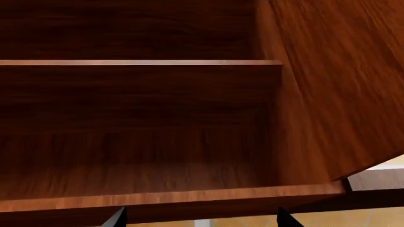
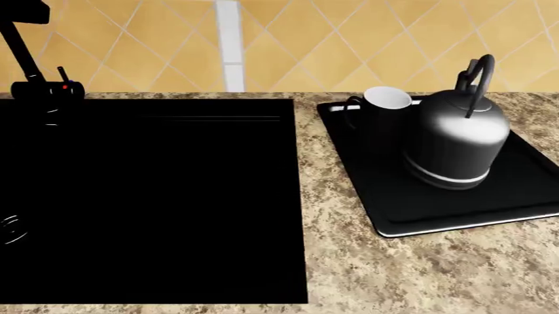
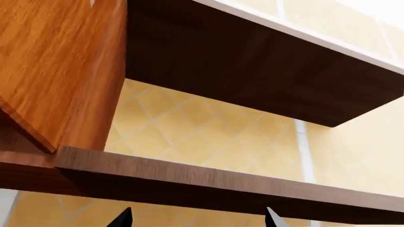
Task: Pick the kettle from the counter and place it on the tray. Then pick the mug from the cabinet and place it on the tray. Then close the cabinet doors.
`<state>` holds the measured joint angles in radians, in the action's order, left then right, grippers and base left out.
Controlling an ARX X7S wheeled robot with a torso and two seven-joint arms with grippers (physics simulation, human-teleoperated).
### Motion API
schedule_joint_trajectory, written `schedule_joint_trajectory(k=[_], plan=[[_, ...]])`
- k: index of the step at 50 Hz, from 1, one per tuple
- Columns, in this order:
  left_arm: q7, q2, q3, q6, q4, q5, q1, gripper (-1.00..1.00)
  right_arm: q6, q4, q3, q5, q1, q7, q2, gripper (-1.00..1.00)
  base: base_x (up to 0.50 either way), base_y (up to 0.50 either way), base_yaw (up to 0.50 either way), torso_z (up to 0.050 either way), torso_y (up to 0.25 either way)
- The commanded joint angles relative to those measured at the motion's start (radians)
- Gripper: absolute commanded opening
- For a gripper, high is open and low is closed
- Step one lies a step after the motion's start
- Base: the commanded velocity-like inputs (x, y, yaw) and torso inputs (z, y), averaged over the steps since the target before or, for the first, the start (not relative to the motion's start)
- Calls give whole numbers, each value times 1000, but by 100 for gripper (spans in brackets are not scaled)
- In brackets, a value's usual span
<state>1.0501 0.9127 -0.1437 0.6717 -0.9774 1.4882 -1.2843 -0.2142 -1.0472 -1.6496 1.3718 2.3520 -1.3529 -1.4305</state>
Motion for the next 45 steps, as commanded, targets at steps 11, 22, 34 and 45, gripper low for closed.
schedule_joint_trajectory(k=[11,22,34,45], plan=[[-12,5,7,-10,-2,-21,33,100,29,0,-58,-37,2,-11,6,100,0,500,0,0,0],[-13,6,7,-14,-2,-20,36,100,45,0,-50,-24,2,-3,-3,100,0,425,0,0,0],[-20,11,9,-17,0,-28,48,100,-203,0,326,328,-42,-73,-6,100,0,0,0,0,0],[-30,10,10,-22,2,-37,63,100,-322,21,616,329,-97,-57,-75,100,0,0,0,0,0]])
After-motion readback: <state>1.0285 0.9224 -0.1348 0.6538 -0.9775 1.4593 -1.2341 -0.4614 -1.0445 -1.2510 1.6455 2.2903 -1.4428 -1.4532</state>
